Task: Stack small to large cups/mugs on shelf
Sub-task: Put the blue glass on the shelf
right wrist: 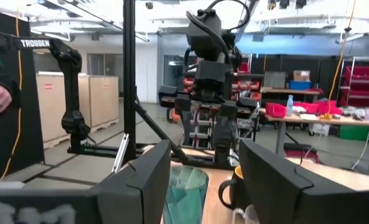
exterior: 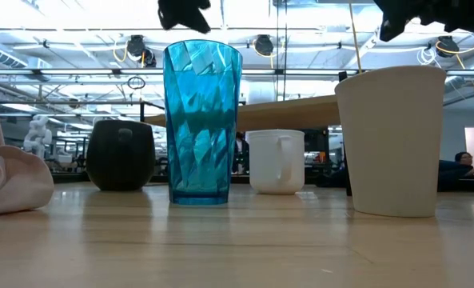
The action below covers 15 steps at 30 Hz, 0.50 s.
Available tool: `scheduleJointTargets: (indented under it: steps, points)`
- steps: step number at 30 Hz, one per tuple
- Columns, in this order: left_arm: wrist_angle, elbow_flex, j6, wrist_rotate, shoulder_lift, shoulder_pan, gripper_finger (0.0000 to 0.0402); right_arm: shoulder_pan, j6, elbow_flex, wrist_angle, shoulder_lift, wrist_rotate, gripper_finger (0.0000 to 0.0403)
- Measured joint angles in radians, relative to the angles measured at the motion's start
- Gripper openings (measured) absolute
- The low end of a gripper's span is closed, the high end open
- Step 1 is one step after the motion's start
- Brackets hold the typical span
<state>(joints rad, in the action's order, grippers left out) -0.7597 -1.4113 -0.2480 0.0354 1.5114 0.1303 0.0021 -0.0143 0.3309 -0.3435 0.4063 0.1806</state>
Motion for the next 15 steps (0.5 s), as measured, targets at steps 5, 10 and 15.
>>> scheduleJointTargets:
  steps: [5,10,15]
  points:
    - [-0.066,0.001,-0.021,-0.007,0.028,-0.034,0.0218,0.000,0.000,0.000,0.026,-0.002,0.001,0.0183]
    - [-0.078,0.002,-0.055,-0.064,0.060,-0.055,0.0218,0.000,0.000,0.000,0.030,-0.002,0.003,0.0183]
    - [-0.076,0.001,-0.057,-0.092,0.097,-0.057,0.0218,0.000,0.000,0.000,0.043,-0.002,0.003,0.0183]
